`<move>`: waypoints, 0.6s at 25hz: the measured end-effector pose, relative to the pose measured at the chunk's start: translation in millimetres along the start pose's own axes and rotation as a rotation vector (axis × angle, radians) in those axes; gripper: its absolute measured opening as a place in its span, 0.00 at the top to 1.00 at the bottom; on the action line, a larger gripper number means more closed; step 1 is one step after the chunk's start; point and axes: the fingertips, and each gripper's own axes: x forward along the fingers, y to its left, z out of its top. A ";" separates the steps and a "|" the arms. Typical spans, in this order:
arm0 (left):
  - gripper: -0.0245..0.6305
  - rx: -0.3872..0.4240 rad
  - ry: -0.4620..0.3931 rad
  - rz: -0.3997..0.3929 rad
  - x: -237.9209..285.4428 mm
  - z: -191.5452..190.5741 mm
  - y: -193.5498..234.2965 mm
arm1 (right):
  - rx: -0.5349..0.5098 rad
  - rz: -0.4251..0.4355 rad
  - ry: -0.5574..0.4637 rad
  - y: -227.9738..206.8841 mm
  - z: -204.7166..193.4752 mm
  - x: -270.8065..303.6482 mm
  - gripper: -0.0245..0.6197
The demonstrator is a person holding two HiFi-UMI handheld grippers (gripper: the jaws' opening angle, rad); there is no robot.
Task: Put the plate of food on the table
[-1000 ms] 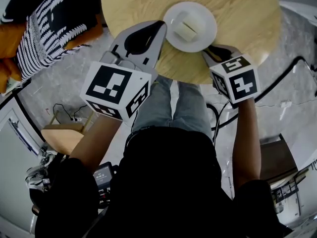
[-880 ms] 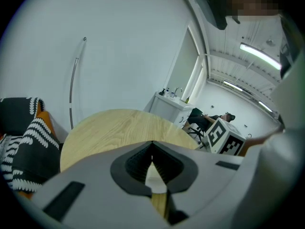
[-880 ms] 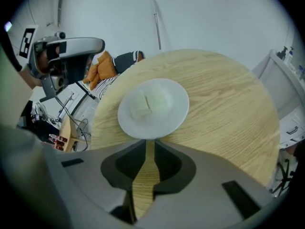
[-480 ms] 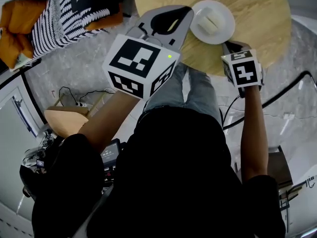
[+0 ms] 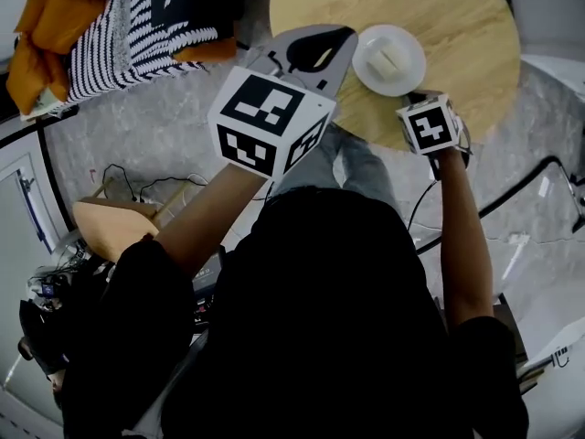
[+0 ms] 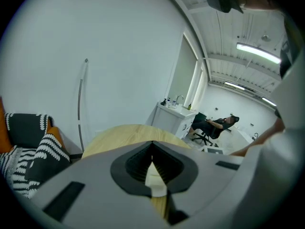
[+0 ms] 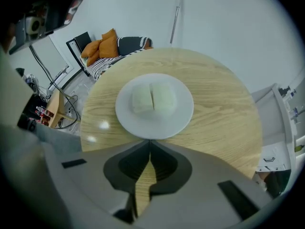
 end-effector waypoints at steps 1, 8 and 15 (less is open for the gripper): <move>0.95 0.001 -0.006 0.005 -3.0 3.5 -0.4 | -0.003 -0.001 0.006 0.9 -1.5 -0.3 0.94; 0.95 0.039 -0.067 0.029 -30.8 39.3 -7.8 | -0.002 -0.050 0.035 3.7 -6.6 -12.0 0.94; 0.95 0.069 -0.116 0.022 -40.5 58.1 -12.6 | -0.065 -0.112 -0.060 -0.1 9.5 -10.8 0.94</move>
